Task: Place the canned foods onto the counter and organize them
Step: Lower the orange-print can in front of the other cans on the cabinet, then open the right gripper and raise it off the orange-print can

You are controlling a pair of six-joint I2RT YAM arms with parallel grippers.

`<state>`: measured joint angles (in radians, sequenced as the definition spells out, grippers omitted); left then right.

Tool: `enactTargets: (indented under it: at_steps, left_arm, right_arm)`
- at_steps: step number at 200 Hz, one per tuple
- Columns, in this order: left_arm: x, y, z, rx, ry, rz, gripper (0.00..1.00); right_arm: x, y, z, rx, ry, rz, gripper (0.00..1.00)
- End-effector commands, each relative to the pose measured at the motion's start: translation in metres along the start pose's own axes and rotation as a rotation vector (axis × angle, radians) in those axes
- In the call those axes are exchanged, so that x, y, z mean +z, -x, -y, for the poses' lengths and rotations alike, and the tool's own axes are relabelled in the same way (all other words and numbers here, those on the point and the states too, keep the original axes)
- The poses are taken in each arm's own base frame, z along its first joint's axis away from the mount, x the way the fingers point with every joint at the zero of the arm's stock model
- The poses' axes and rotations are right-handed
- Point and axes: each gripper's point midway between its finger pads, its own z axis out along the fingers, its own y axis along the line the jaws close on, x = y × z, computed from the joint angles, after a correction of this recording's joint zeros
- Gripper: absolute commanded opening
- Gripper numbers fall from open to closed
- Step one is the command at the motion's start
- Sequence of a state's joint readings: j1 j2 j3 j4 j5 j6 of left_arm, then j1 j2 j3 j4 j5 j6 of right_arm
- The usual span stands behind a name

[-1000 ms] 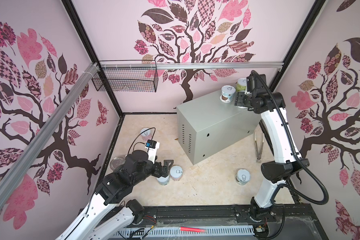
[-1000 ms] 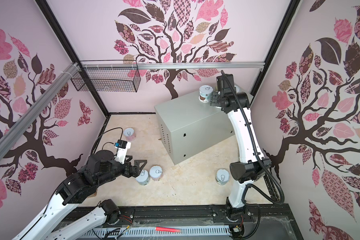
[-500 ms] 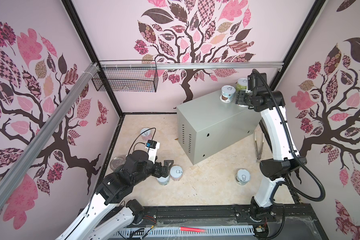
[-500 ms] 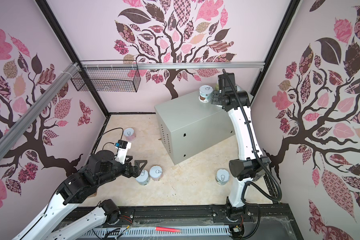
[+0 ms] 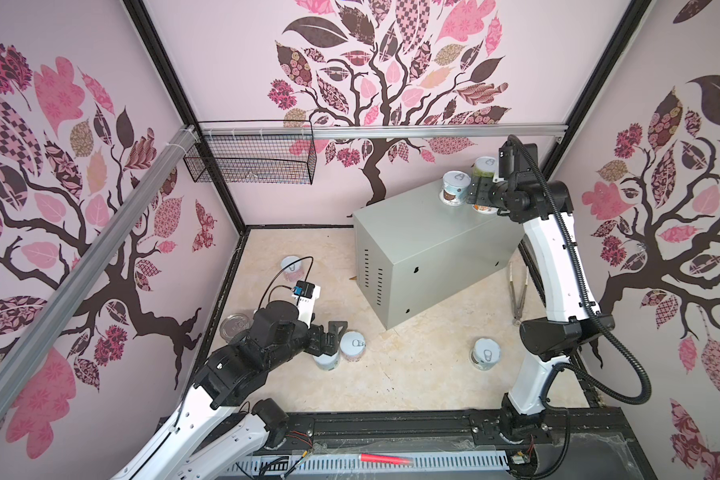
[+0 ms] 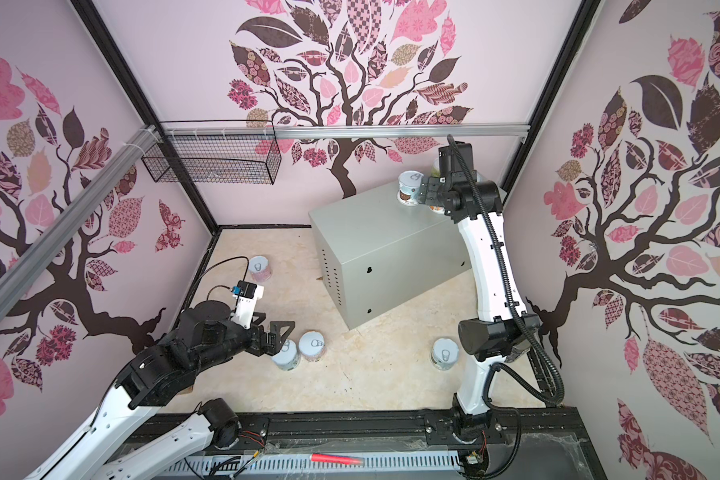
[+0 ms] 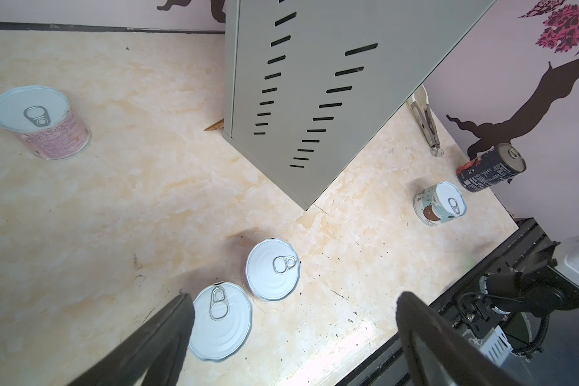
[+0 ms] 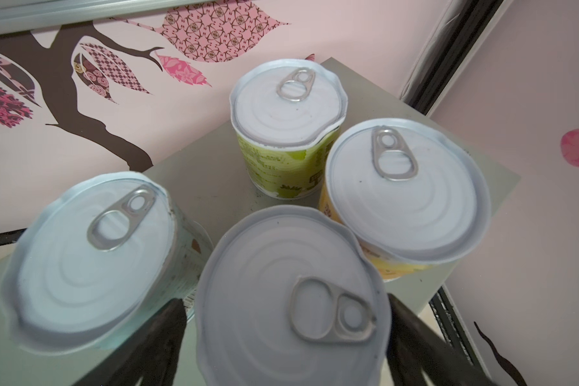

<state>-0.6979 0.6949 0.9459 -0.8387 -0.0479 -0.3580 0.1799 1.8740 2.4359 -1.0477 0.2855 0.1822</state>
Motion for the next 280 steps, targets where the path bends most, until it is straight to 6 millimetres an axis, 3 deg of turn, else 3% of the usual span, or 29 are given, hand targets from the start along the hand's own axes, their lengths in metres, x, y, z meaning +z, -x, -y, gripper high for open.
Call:
enactTargets:
  at_steps: [1,20,79,100,129,147,168,241,280]
  left_arm:
    - [0.005,-0.003,-0.003,0.010,0.009,0.006,0.98]
    - [0.005,-0.003,-0.004,0.011,0.011,0.008,0.98]
    - [0.003,-0.002,-0.006,0.003,0.026,0.010,0.98]
    - [0.003,-0.003,-0.007,0.001,0.033,0.008,0.98]
    - [0.003,-0.002,-0.009,-0.001,0.045,0.008,0.98]
    - [0.004,-0.002,-0.011,0.000,0.057,0.004,0.98]
    - [0.005,-0.004,-0.012,0.002,0.063,-0.002,0.98]
    - [0.004,-0.007,-0.014,0.006,0.067,-0.005,0.98]
    - [0.005,-0.007,-0.014,0.010,0.064,-0.003,0.98]
  right_arm:
    - [-0.020,0.013,0.003,0.013,0.023,0.045,0.96]
    - [-0.033,0.017,0.005,0.014,0.035,0.064,1.00]
    - [-0.087,0.023,0.014,0.010,0.075,0.136,0.99]
    - [-0.109,0.026,0.011,0.014,0.116,0.167,0.87]
    - [-0.119,0.019,-0.016,-0.002,0.203,0.163,0.68]
    - [-0.118,0.011,-0.040,-0.011,0.250,0.159,0.55]
    - [-0.109,0.003,-0.065,0.009,0.327,0.147,0.50]
    - [-0.057,-0.023,-0.139,-0.014,0.464,0.083,0.45]
    - [-0.035,-0.028,-0.164,-0.031,0.497,0.073,0.44]
